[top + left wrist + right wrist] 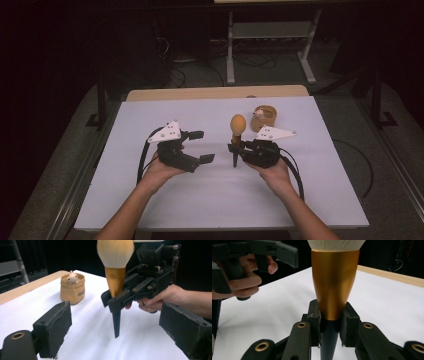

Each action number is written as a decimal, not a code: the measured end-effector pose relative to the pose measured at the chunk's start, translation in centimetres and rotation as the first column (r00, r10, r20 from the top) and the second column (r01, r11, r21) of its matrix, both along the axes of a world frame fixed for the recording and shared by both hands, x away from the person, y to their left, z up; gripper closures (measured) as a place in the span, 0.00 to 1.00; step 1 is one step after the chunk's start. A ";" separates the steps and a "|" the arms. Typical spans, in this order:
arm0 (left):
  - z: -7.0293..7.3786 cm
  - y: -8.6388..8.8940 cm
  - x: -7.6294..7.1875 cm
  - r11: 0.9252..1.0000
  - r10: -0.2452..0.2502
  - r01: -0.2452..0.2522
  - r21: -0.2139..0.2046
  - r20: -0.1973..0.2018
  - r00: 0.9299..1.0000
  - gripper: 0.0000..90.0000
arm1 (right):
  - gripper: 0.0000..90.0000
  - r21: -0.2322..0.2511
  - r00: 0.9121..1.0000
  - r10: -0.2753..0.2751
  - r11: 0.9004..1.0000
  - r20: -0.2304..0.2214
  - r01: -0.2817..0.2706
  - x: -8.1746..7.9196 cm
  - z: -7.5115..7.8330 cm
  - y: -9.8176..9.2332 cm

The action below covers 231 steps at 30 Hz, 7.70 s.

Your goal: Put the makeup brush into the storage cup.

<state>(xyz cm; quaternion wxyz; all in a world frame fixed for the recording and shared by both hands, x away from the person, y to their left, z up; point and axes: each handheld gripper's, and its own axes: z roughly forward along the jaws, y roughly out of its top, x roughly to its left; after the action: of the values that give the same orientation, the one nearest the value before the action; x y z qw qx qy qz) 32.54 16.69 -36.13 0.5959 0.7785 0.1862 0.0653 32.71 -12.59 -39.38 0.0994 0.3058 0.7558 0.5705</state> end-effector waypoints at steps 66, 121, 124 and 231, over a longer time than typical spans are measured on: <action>-4.6 8.8 -5.6 0.987 0.158 -0.157 -0.016 0.003 0.988 0.13 | 0.81 -0.039 0.990 -0.142 0.989 0.014 0.143 1.2 0.8 -4.1; -4.6 9.5 -5.4 0.987 0.160 -0.160 -0.023 -0.011 0.987 0.15 | 0.81 -0.072 0.903 -0.424 0.900 0.073 0.429 6.1 3.5 -9.1; -4.5 9.5 -5.4 0.987 0.159 -0.160 -0.027 -0.012 0.987 0.15 | 0.81 -0.065 0.899 -0.433 0.897 0.072 0.437 6.4 3.7 -9.1; -4.6 9.2 -5.5 0.989 0.146 -0.146 -0.022 -0.009 0.989 0.15 | 0.29 -0.123 0.897 -0.441 0.892 -0.031 0.434 13.1 2.2 -8.1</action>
<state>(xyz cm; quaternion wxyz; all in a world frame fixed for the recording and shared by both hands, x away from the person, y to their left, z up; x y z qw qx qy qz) 27.00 25.88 -40.76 0.5975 0.7563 0.2455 0.1038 45.83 -20.68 -37.13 0.2205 0.4784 0.7012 0.4805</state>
